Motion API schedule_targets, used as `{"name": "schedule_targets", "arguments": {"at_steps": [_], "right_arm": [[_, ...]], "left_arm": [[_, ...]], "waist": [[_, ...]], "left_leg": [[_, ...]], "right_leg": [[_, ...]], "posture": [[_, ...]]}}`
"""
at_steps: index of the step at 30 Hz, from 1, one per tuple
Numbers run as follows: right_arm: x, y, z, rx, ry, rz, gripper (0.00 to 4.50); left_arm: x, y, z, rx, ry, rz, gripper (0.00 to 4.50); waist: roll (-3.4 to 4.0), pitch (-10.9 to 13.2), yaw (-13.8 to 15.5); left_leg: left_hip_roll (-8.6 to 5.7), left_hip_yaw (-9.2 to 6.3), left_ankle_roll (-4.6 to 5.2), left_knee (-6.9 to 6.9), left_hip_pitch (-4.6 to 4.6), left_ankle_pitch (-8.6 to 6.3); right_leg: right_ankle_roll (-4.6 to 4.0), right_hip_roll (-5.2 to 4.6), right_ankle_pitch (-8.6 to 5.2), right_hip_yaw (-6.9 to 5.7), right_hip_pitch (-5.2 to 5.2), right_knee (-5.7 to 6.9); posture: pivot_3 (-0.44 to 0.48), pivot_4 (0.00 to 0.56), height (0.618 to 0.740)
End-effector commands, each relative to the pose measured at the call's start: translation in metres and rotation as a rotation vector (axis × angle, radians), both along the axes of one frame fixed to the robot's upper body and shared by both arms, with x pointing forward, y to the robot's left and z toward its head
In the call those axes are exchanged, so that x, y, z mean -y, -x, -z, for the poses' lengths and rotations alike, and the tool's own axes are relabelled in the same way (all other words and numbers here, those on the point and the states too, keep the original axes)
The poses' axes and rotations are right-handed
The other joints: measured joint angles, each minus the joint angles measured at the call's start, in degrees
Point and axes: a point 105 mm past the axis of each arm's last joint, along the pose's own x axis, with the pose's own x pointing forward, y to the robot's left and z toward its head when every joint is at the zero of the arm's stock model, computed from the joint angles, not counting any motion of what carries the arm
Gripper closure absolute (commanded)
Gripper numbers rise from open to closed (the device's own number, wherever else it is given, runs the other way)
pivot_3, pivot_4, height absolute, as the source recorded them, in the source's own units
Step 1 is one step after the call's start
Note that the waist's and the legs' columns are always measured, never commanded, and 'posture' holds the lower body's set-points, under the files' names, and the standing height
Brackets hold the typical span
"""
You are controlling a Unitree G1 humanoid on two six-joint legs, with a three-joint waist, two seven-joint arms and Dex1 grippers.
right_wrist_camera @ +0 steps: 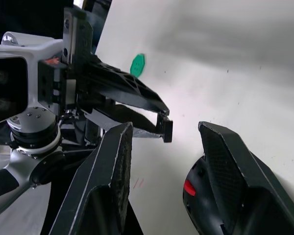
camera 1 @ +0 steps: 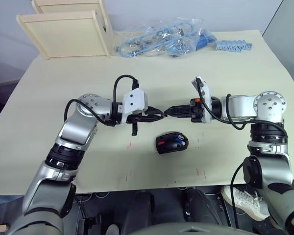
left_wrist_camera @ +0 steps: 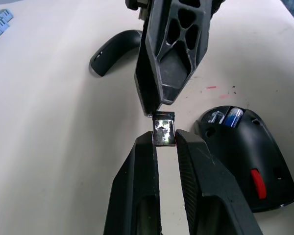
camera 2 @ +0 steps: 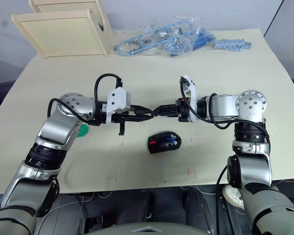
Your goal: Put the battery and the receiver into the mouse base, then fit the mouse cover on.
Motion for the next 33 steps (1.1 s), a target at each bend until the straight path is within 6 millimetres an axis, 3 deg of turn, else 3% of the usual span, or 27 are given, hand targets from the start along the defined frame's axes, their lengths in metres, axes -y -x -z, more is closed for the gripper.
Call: {"name": "schedule_targets", "arguments": {"at_steps": [1,9,10,11,33], "right_arm": [[-0.0034,0.0049,-0.0129,0.046,-0.007,-0.043,2.25],[-0.0039,0.0045,-0.0126,0.045,-0.001,-0.043,2.25],[-0.0041,0.0044,-0.0125,0.045,0.000,-0.043,2.66],[-0.0041,0.0045,-0.0125,0.046,0.001,-0.043,2.77],[-0.0063,0.0063,-0.0091,0.052,0.017,-0.043,2.77]], "left_arm": [[0.0036,0.0012,-0.0118,0.051,0.006,0.023,4.43],[0.0050,0.0020,-0.0128,0.052,0.008,0.029,4.43],[0.0053,0.0024,-0.0130,0.052,0.009,0.030,4.43],[0.0056,0.0028,-0.0132,0.053,0.008,0.032,4.43],[0.0093,0.0055,-0.0147,0.052,0.015,0.041,4.43]], "waist": [[0.00,0.0,0.0],[0.00,0.0,0.0],[0.00,0.0,0.0],[0.00,0.0,0.0],[0.00,0.0,0.0]], "left_leg": [[0.00,0.01,0.00,0.00,0.00,0.00],[0.00,0.00,0.00,0.00,0.00,0.00],[0.00,0.00,0.00,0.00,0.00,0.00],[0.00,0.00,0.00,0.00,0.00,0.00],[0.00,0.00,0.00,0.00,0.00,0.00]], "right_leg": [[0.00,0.00,0.00,0.00,0.00,0.00],[0.00,0.00,0.00,0.00,0.00,0.00],[0.00,0.00,0.00,0.00,0.00,0.00],[0.00,0.00,0.00,0.00,0.00,0.00],[0.00,0.00,0.00,0.00,0.00,0.00]], "posture": [[0.000,0.150,0.740],[0.000,0.150,0.740],[0.000,0.150,0.740],[0.000,0.150,0.740],[0.000,0.150,0.740]]}}
